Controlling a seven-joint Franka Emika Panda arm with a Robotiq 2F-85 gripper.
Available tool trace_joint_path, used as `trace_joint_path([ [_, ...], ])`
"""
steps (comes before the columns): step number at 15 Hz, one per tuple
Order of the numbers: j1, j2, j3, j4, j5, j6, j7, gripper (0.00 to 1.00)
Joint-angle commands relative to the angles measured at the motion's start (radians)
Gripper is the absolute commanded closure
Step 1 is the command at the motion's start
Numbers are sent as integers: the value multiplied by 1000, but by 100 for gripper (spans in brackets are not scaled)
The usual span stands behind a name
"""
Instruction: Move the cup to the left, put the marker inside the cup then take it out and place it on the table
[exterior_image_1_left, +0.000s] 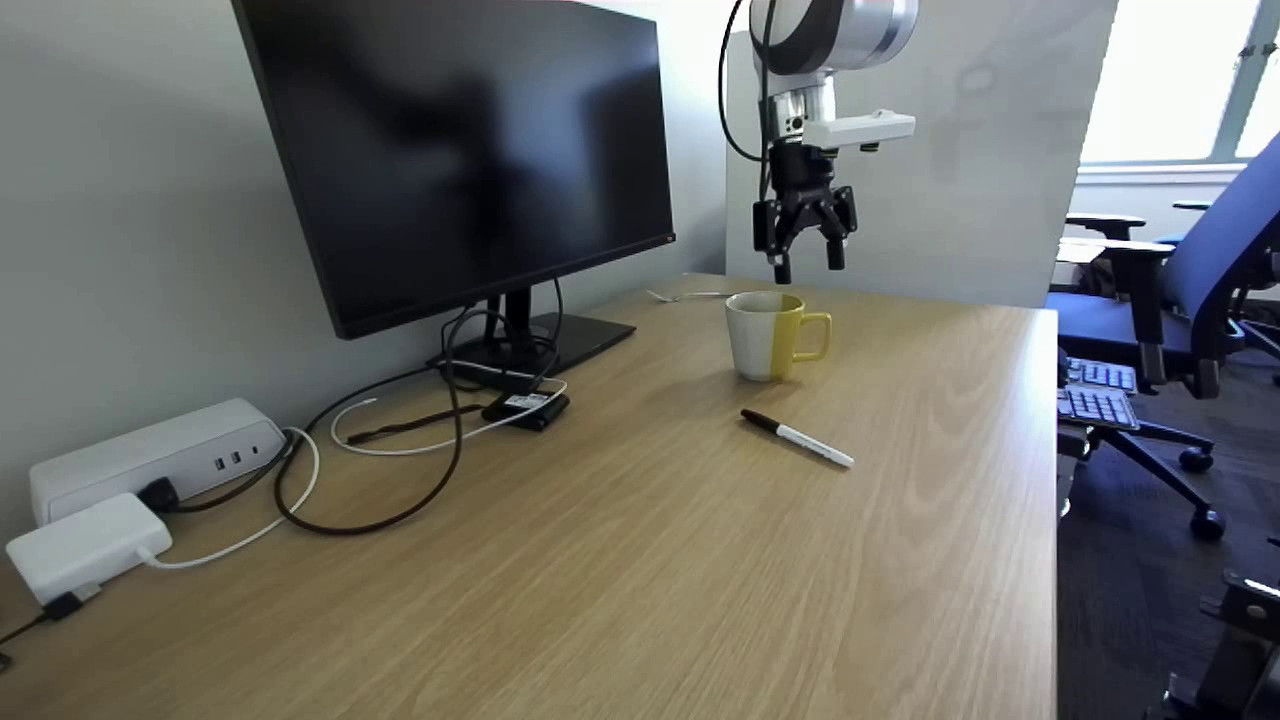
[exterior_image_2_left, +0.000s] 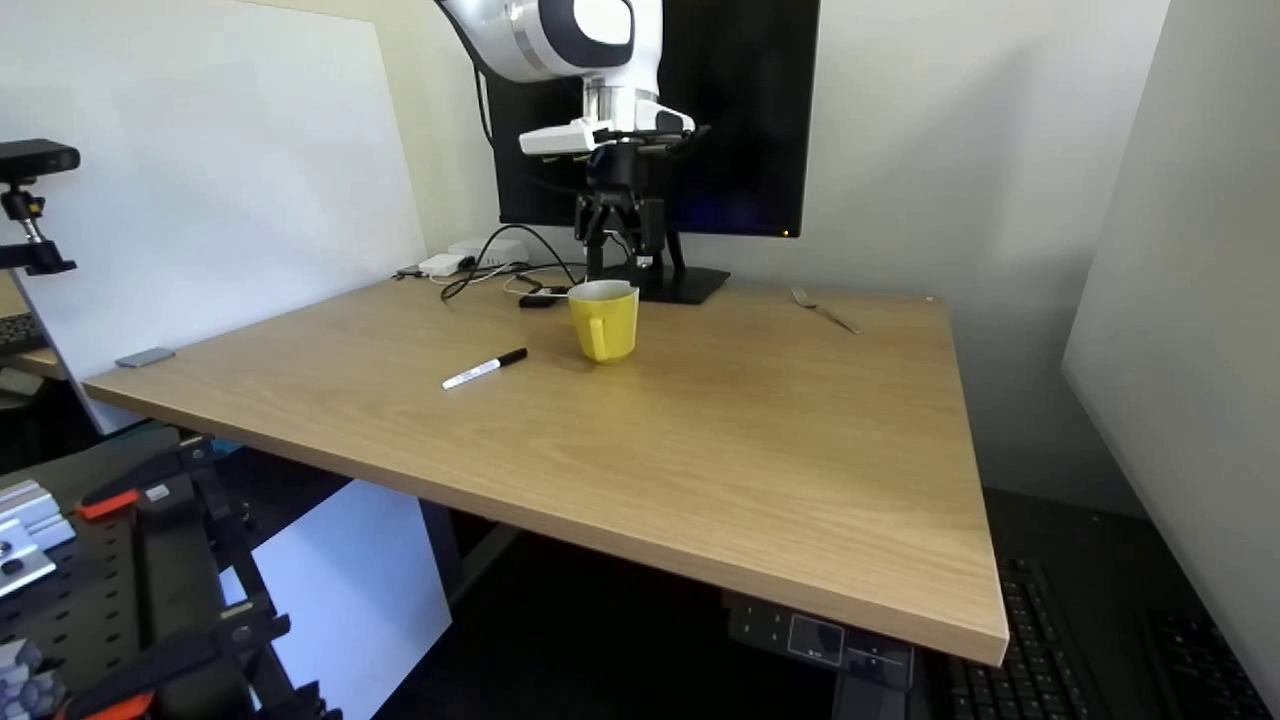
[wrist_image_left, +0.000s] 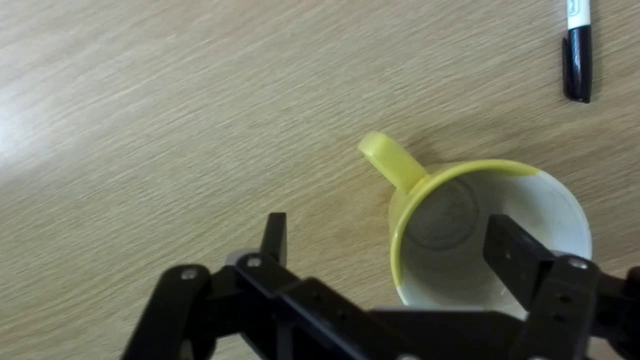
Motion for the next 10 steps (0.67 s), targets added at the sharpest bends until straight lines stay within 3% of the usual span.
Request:
trace_joint_path([
  [1, -11, 32, 12, 44, 18, -45, -7, 0],
  [10, -15, 91, 36, 62, 56, -3, -24, 0],
])
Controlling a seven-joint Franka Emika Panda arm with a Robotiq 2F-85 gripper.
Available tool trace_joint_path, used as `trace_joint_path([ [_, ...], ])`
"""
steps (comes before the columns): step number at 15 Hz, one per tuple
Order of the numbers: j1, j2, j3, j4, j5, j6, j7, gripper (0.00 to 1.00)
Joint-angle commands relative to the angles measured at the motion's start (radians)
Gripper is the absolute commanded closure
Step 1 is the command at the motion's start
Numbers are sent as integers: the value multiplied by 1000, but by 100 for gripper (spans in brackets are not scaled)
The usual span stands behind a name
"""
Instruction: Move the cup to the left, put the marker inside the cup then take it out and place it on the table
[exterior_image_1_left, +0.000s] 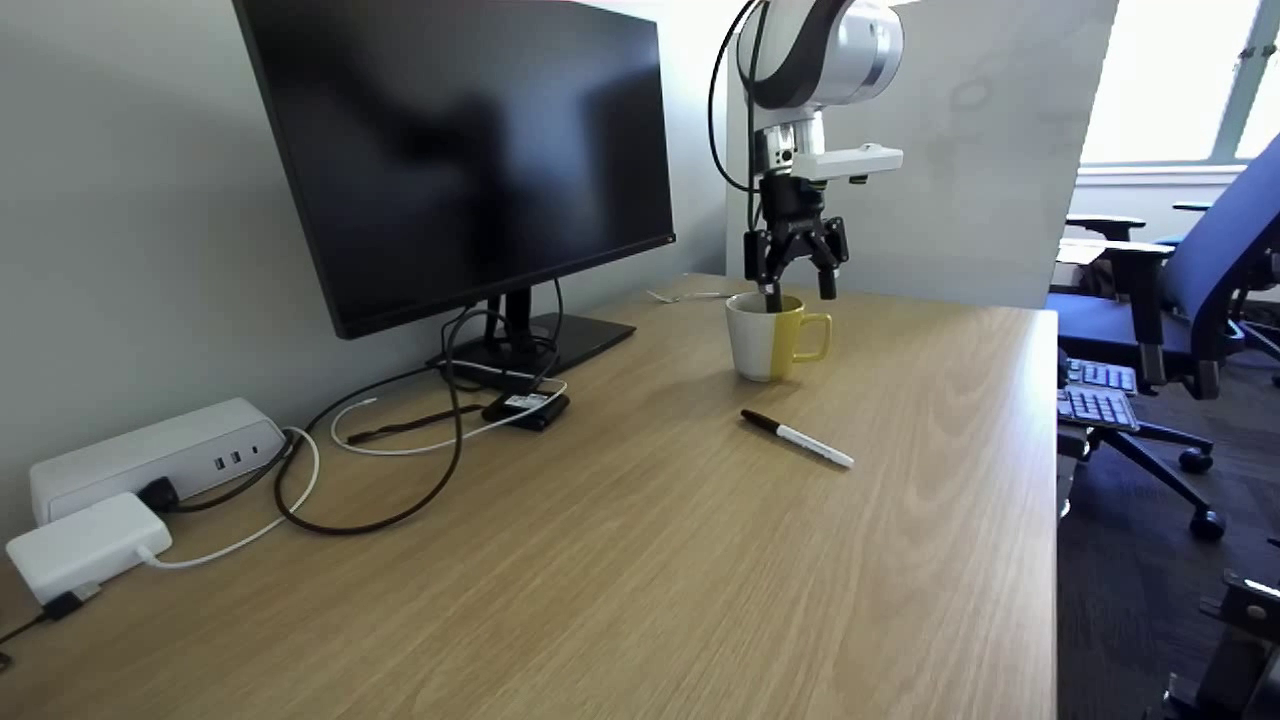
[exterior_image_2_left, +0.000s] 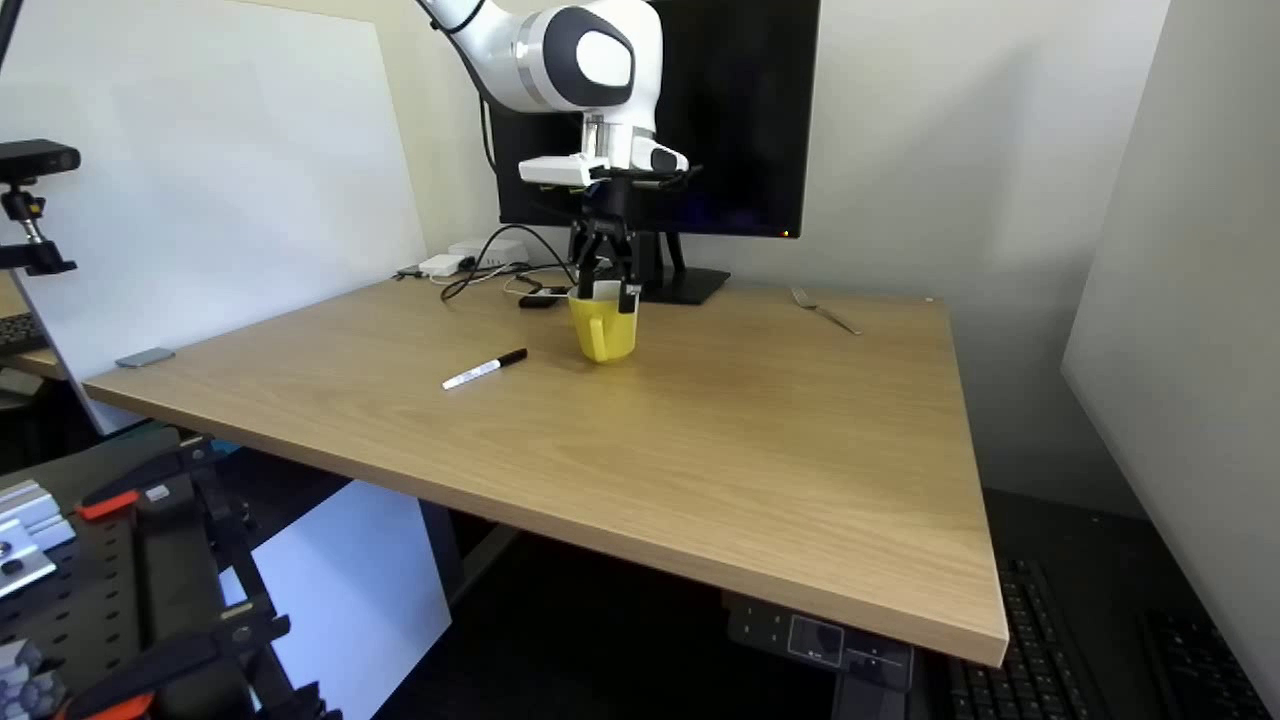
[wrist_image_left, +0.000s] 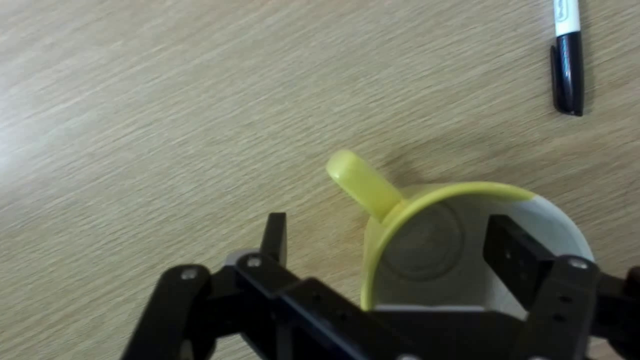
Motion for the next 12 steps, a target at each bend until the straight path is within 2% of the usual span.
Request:
trace_joint_path([
  [1, -15, 19, 18, 26, 24, 1, -23, 0],
  [2, -15, 18, 20, 22, 28, 11, -24, 25],
  [4, -18, 10, 25, 10, 36, 30, -31, 33],
  [12, -32, -18, 37, -28, 72, 90, -62, 90],
])
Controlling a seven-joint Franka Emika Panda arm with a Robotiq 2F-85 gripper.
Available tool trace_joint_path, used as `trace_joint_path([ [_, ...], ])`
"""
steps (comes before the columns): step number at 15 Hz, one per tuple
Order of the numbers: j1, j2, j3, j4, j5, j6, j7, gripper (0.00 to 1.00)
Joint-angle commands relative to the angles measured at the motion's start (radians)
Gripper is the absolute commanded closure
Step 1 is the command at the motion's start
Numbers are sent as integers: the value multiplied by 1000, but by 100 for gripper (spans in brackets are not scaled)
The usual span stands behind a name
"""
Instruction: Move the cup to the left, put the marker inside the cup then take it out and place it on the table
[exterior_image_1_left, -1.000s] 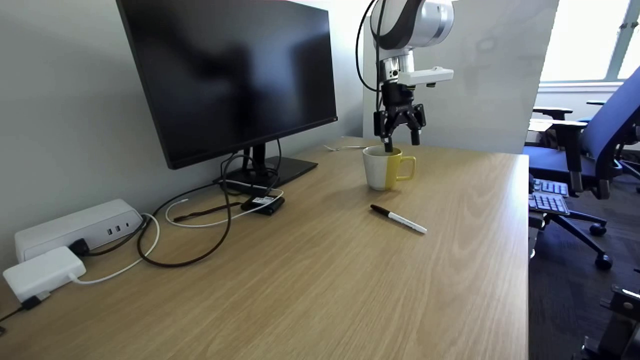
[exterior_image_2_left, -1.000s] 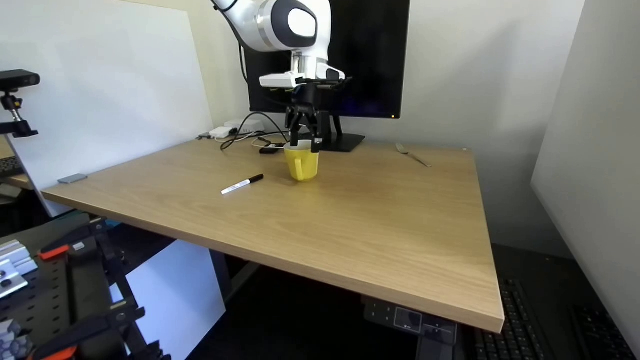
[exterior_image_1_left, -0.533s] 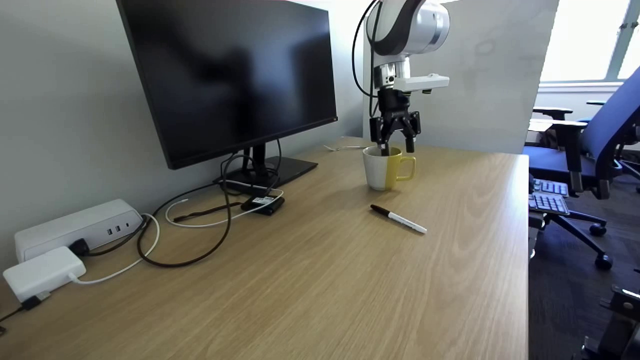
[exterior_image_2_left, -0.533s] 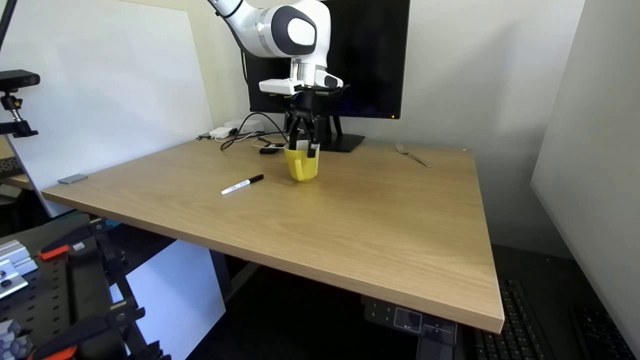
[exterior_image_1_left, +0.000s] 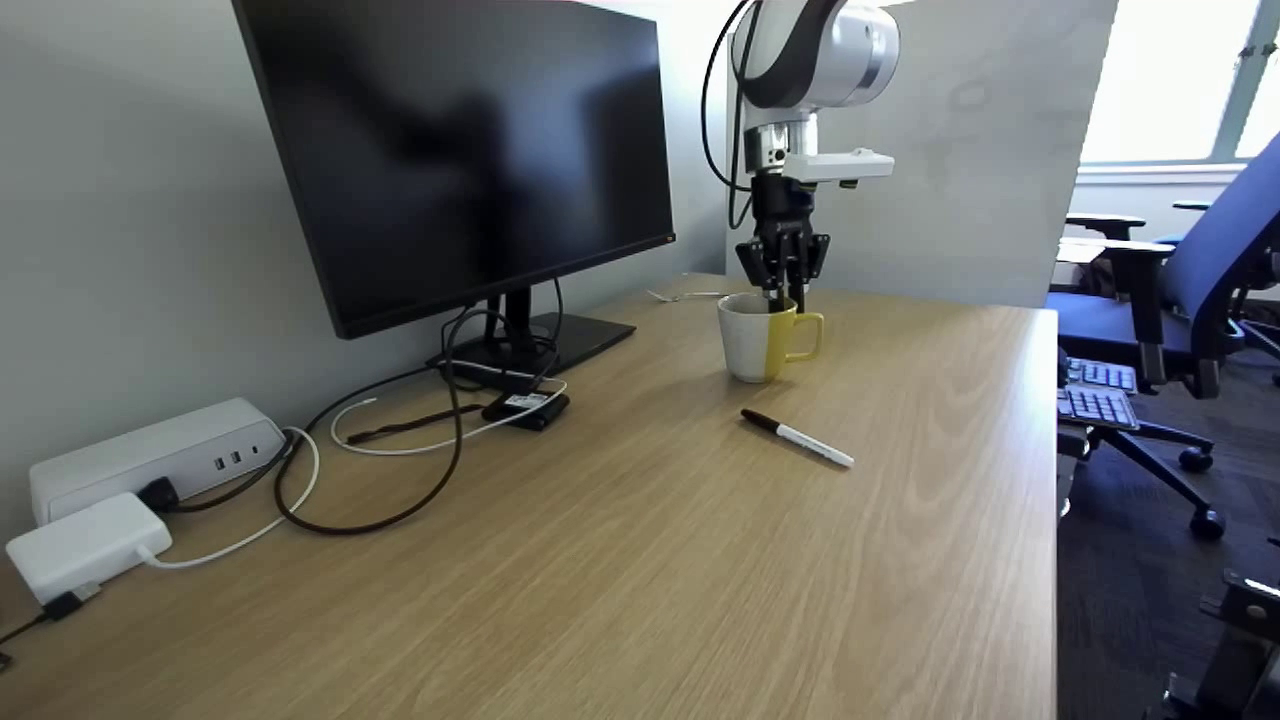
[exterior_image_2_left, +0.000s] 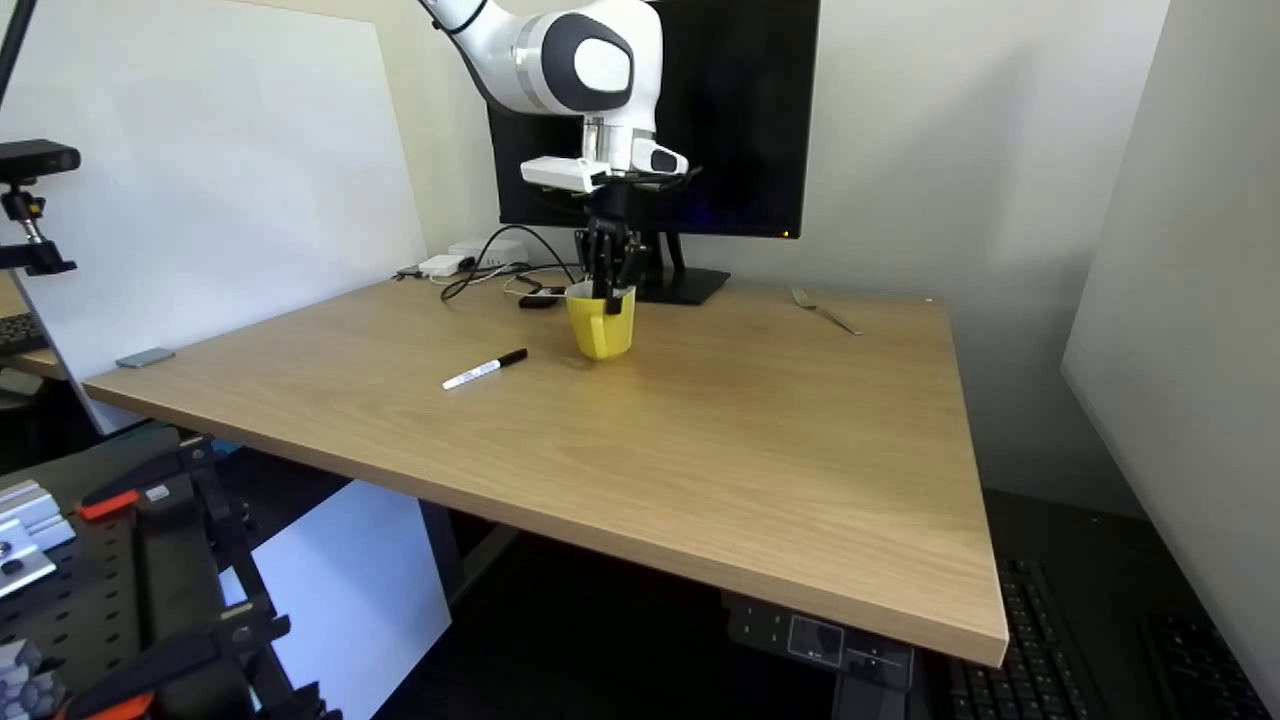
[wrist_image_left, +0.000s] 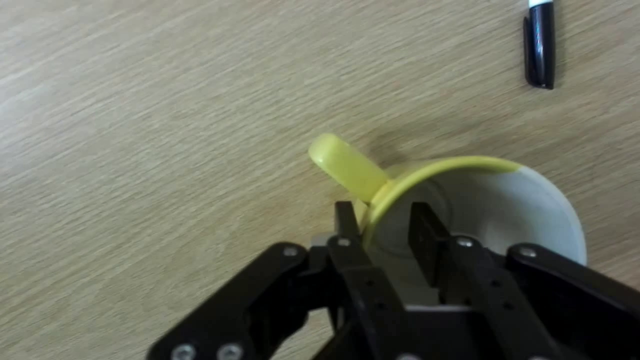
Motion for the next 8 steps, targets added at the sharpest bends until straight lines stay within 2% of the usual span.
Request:
trace_joint_path([
  [1, -30, -29, 25, -37, 34, 44, -39, 96],
  [2, -32, -31, 25, -39, 37, 49, -41, 100],
  [8, -32, -73, 39, -72, 58, 79, -59, 98],
])
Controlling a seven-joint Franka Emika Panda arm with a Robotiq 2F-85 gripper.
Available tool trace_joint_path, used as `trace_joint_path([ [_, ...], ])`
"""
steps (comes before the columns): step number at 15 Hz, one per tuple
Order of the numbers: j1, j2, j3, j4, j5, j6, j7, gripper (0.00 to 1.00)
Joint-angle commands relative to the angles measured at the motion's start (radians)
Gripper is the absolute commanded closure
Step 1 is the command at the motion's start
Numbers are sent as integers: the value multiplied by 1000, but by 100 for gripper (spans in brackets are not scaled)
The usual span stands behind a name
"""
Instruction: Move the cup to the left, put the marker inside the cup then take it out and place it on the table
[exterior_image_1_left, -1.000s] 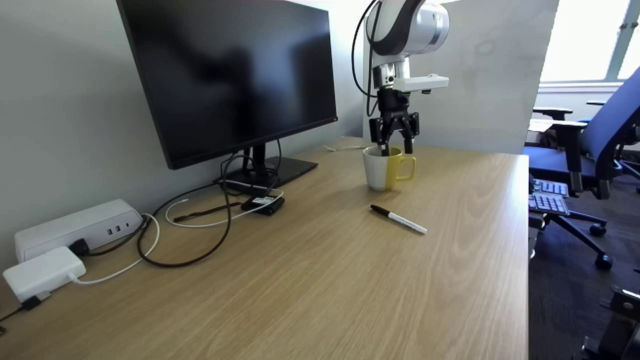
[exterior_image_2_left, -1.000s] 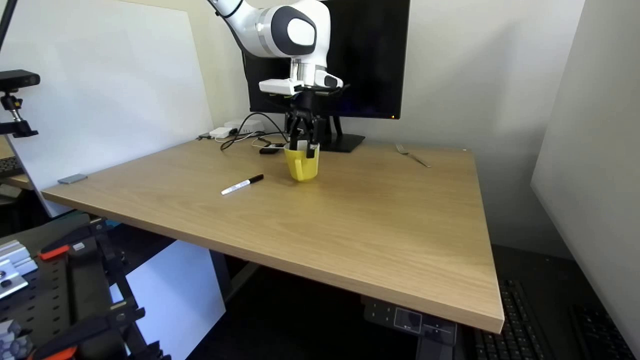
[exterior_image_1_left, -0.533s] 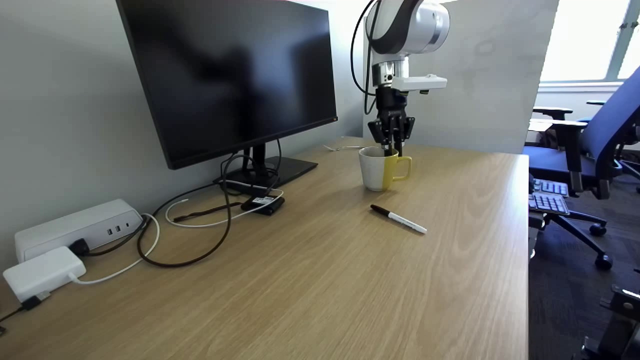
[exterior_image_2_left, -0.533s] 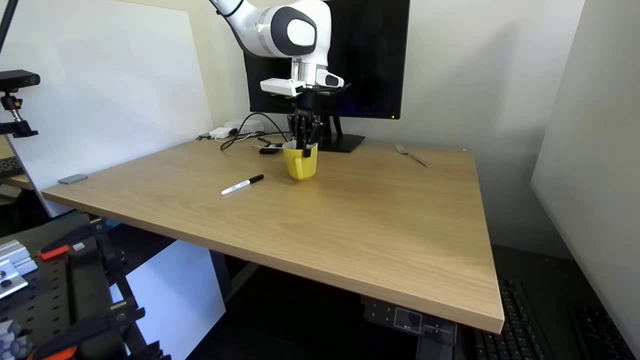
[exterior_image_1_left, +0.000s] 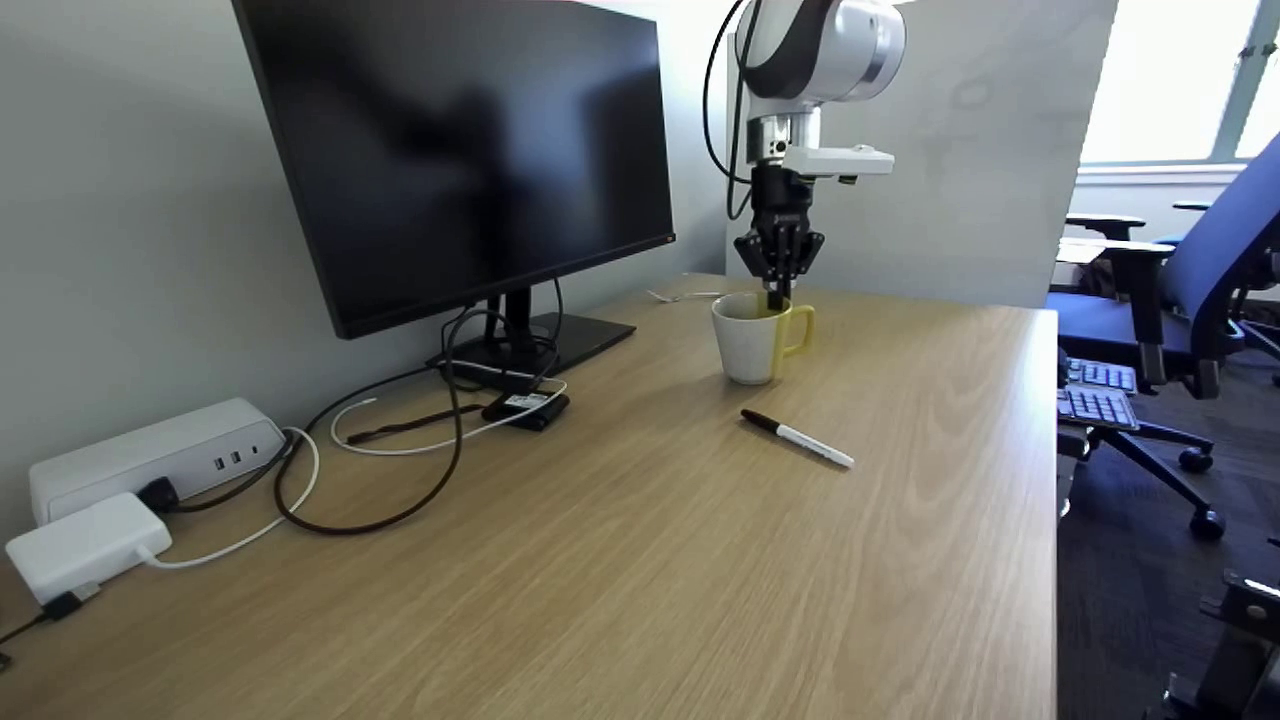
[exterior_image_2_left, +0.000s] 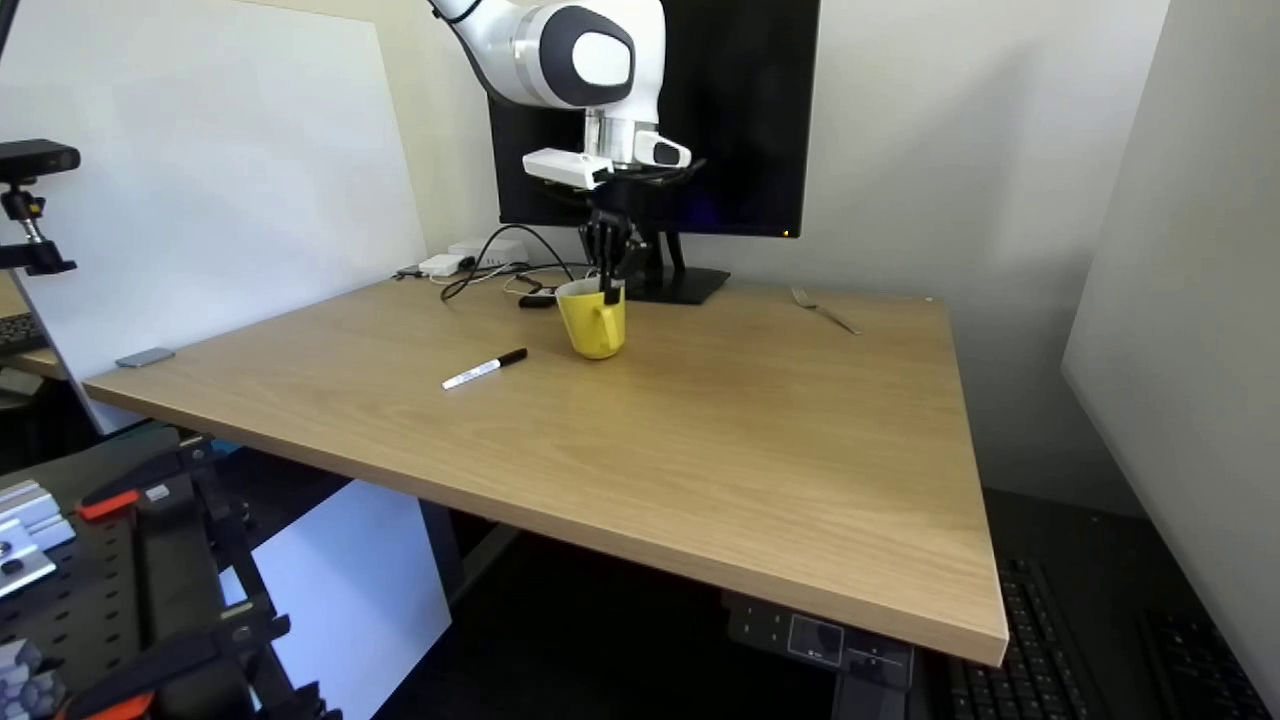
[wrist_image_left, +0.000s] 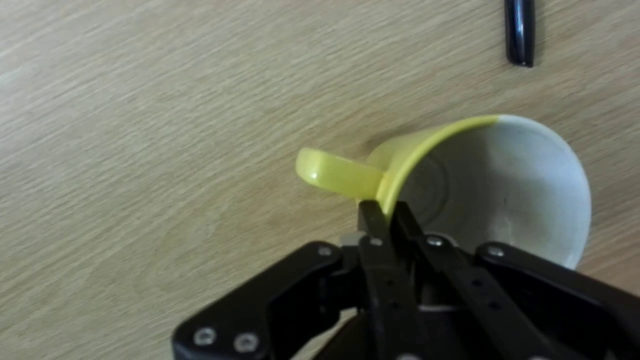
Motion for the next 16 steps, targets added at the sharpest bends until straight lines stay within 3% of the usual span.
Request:
trace_joint_path([
  [1, -12, -66, 32, -59, 18, 40, -41, 98],
  [8, 45, -181, 92, -107, 6, 18, -51, 98],
  [16, 135, -253, 136, -259, -19, 13, -48, 98],
])
